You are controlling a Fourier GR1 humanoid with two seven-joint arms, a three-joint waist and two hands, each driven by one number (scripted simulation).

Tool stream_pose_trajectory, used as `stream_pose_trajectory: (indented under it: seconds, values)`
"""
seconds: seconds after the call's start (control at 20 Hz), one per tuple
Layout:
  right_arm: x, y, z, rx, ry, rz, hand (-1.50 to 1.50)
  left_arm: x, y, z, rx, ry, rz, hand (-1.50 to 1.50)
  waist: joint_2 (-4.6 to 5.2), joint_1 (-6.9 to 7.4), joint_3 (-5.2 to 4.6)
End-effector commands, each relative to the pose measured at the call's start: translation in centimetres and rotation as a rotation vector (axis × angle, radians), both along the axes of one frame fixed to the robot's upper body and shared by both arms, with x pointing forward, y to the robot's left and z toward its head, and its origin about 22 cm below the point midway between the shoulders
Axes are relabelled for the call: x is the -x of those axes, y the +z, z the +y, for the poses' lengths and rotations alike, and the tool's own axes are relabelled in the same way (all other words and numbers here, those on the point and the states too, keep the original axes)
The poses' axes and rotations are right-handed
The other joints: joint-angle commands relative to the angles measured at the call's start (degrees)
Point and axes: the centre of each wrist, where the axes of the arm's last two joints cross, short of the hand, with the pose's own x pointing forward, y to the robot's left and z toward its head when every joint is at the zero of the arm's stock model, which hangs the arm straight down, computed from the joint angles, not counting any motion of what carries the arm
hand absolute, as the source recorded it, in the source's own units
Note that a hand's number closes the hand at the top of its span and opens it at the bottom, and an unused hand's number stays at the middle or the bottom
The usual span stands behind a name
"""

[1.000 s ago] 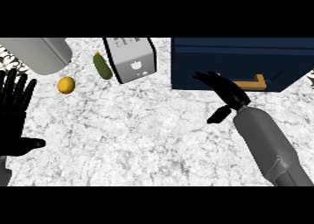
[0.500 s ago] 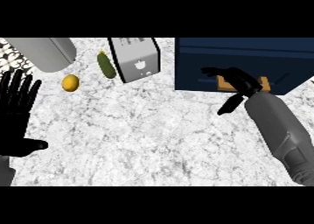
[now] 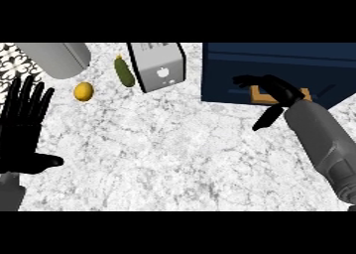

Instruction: Pick up the cup, place it into the drawer and close the drawer

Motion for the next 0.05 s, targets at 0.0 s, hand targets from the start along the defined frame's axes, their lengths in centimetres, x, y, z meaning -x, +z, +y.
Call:
stream_pose_trajectory:
  seconds: [0.0]
  values:
    - [-1.02,2.39,-1.65,0.097,-0.167,-0.029,-1.5,0.61,-0.82,-0.05,-0.007,-0.005,0.029,-1.5,1.65,1.15,0.28]
